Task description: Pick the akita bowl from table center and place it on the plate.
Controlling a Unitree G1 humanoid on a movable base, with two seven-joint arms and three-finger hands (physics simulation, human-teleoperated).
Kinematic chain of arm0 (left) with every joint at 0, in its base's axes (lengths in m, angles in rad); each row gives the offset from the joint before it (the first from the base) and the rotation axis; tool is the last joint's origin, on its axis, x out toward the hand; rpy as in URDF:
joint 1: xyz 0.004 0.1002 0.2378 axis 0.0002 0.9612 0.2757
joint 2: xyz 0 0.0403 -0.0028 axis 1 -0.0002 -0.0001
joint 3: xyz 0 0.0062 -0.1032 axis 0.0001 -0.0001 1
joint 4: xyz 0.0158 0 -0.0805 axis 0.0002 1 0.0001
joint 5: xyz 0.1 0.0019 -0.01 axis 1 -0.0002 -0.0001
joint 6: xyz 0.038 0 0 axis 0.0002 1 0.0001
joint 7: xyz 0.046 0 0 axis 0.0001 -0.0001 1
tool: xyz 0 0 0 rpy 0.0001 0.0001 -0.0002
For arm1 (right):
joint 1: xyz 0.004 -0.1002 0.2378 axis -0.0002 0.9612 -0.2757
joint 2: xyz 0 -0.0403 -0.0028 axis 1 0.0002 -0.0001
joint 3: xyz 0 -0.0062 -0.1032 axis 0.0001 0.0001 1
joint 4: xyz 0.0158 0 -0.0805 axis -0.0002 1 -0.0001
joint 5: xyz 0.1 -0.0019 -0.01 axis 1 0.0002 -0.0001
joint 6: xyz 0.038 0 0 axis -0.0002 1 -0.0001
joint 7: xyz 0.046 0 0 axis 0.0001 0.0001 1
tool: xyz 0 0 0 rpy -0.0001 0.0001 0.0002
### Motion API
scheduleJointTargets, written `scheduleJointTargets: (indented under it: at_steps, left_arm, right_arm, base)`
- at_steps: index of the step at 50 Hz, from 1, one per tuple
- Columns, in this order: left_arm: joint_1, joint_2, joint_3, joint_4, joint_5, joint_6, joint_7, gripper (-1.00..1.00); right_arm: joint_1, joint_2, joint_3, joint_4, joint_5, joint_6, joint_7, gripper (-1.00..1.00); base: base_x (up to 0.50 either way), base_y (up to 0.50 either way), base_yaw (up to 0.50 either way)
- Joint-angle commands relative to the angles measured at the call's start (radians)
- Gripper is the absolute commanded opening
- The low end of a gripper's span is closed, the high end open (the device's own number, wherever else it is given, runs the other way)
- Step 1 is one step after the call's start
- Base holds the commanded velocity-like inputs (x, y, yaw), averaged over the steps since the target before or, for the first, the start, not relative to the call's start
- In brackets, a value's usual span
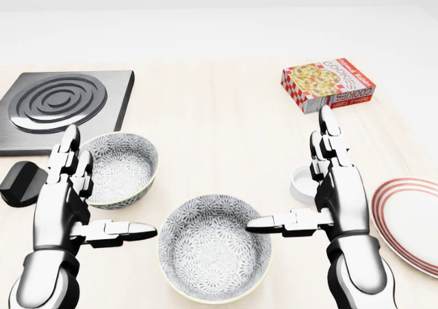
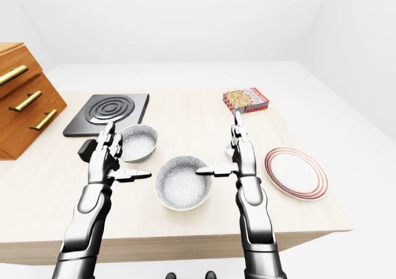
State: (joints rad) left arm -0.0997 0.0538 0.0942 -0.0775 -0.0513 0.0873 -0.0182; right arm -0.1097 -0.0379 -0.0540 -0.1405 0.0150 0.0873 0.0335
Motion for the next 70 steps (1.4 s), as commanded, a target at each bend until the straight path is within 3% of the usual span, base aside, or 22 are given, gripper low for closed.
scheduleJointTargets:
  at_steps: [1, 5, 8, 9, 11, 12, 16, 17, 26, 31, 35, 59, 70]
  left_arm:
    - [0.006, 0.0, 0.001, 0.017, 0.0, 0.0, 0.0, 1.0]
    - [0.001, 0.005, 0.001, 0.029, 0.011, 0.0, 0.0, 1.0]
    - [-0.033, 0.035, 0.0, 0.104, 0.088, 0.0, 0.009, 1.0]
    - [-0.049, 0.042, 0.004, 0.136, 0.109, -0.01, 0.013, 1.0]
    - [-0.103, 0.074, 0.009, 0.227, 0.182, -0.063, 0.03, 1.0]
    - [-0.105, 0.073, 0.012, 0.231, 0.187, -0.066, 0.028, 1.0]
    - [-0.22, 0.128, 0.018, 0.423, 0.313, -0.143, 0.08, 1.0]
    - [-0.261, 0.148, 0.012, 0.507, 0.357, -0.174, 0.103, 1.0]
    - [-0.478, 0.216, -0.034, 0.953, 0.564, -0.175, 0.223, 1.0]
    - [-0.601, 0.228, -0.065, 1.196, 0.637, -0.175, 0.279, 1.0]
    - [-0.645, 0.222, -0.088, 1.291, 0.685, -0.175, 0.303, 1.0]
    - [-0.719, 0.173, -0.127, 1.414, 0.887, -0.175, 0.325, 1.0]
    - [-0.719, 0.167, -0.133, 1.426, 0.959, -0.175, 0.291, 1.0]
  right_arm:
    - [0.005, 0.001, -0.001, 0.023, -0.011, 0.0, -0.005, 1.0]
    - [0.002, 0.002, 0.001, 0.025, -0.012, 0.0, -0.008, 1.0]
    - [0.007, 0.001, 0.0, 0.024, -0.012, 0.0, -0.006, 1.0]
    - [0.008, 0.001, 0.0, 0.024, -0.012, 0.0, -0.006, 1.0]
    - [0.013, 0.0, -0.001, 0.021, -0.013, 0.0, -0.004, 1.0]
    - [0.013, 0.0, -0.001, 0.021, -0.013, 0.0, -0.004, 1.0]
    - [0.015, 0.001, 0.001, 0.019, -0.016, 0.0, -0.004, 1.0]
    - [0.012, 0.002, 0.002, 0.022, -0.017, 0.0, -0.005, 1.0]
    - [-0.002, 0.003, 0.004, 0.034, -0.021, 0.0, -0.012, 1.0]
    - [-0.01, 0.003, 0.005, 0.036, -0.024, 0.0, -0.017, 1.0]
    - [-0.014, 0.003, 0.008, 0.036, -0.026, 0.0, -0.019, 1.0]
    - [-0.004, -0.004, -0.001, 0.032, -0.028, 0.0, -0.007, 1.0]
    - [-0.001, -0.004, -0.002, 0.041, -0.03, 0.0, -0.004, 1.0]
  base:
    - [0.0, 0.0, 0.0]
    - [0.0, 0.0, 0.0]
    - [0.0, 0.0, 0.0]
    - [0.0, 0.0, 0.0]
    - [0.0, 0.0, 0.0]
    - [0.0, 0.0, 0.0]
    - [0.0, 0.0, 0.0]
    - [0.0, 0.0, 0.0]
    - [0.0, 0.0, 0.0]
    - [0.0, 0.0, 0.0]
    - [0.0, 0.0, 0.0]
    - [0.0, 0.0, 0.0]
    - [0.0, 0.0, 0.0]
